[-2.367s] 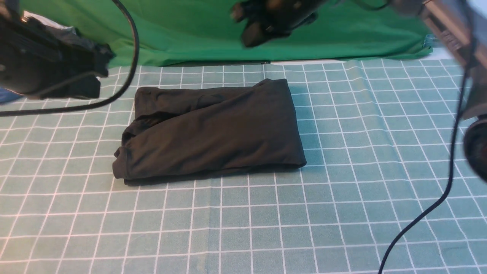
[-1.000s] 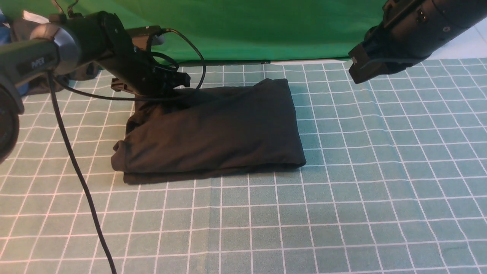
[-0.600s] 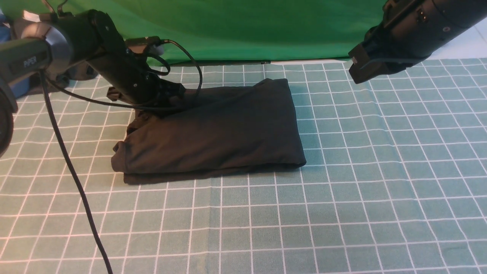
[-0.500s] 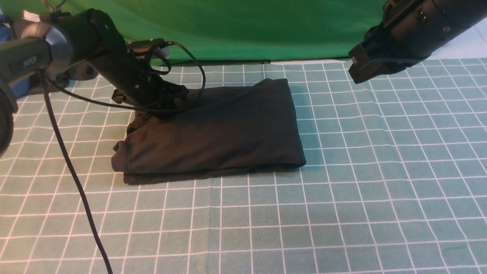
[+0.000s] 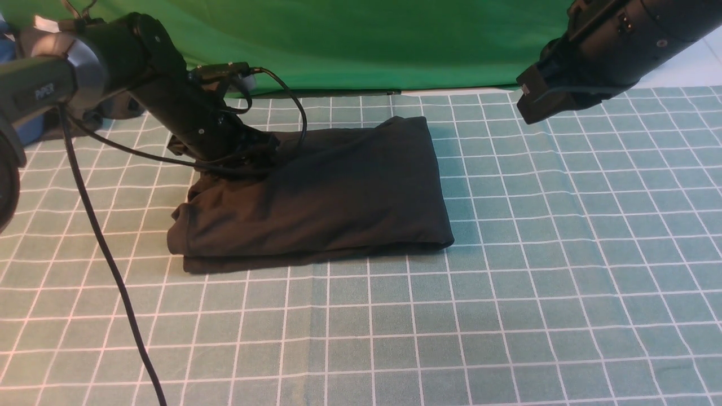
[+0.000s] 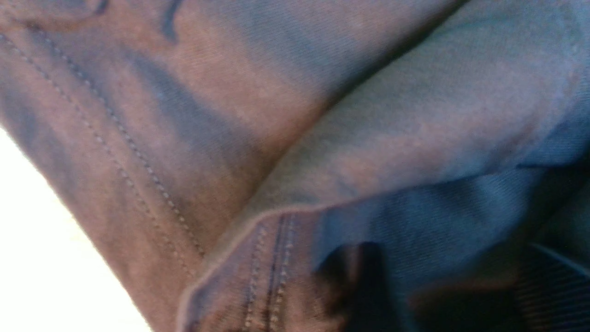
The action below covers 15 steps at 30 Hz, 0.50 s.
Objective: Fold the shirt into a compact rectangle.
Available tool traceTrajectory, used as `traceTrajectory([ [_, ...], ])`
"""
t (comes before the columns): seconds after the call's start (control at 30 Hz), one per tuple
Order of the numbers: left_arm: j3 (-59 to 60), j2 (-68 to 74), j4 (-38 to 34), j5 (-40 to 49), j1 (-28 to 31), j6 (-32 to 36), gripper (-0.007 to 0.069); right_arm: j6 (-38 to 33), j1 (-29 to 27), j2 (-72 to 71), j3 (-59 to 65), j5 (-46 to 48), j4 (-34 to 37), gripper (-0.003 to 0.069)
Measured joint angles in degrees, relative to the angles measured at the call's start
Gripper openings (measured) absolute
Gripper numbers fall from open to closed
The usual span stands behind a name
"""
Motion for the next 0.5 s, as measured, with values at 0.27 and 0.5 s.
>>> traceTrajectory([
  [0.27,-2.98,-0.35,0.44,2.21,0.03,0.41,0.0519,0.0,0.0,0.0,0.0,-0.06,0.0,0.0027],
  [0.5,-6.22,-1.25,0.64,7.52,0.03,0.41,0.0489,-0.06,0.0,0.0,0.0,-0.31,0.0,0.003],
])
